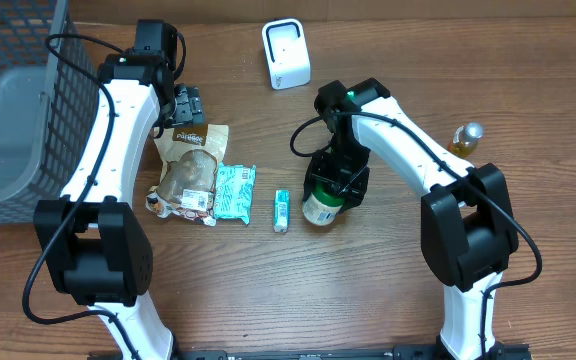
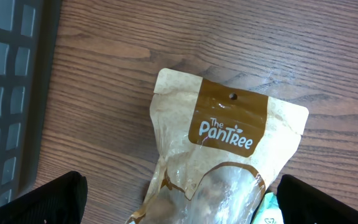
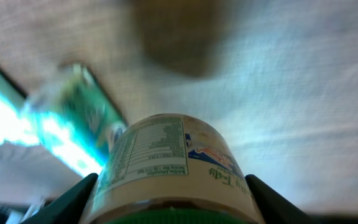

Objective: Scan the item barcode

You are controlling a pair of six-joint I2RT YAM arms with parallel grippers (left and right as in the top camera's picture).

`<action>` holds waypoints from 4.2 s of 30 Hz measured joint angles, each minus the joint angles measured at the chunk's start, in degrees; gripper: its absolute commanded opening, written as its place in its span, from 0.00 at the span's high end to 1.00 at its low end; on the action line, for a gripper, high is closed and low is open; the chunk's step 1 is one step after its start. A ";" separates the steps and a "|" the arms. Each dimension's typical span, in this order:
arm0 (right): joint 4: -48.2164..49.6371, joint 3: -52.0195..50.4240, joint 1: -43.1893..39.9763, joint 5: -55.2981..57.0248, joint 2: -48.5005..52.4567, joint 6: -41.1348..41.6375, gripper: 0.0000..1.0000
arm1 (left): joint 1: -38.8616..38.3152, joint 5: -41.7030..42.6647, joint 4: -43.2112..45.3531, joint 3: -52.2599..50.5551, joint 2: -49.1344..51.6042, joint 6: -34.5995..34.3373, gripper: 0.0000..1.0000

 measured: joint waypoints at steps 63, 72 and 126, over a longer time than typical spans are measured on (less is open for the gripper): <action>-8.48 0.00 0.02 -30.40 0.00 0.02 0.70 | 0.00 0.00 0.00 0.00 0.00 -0.02 0.01; -8.98 0.00 0.02 -33.00 0.00 0.02 0.70 | 0.00 0.00 0.00 0.00 0.00 -0.02 0.00; 15.21 20.15 -0.66 15.74 0.22 -10.03 0.85 | 0.00 0.00 0.00 0.00 0.00 -0.02 0.00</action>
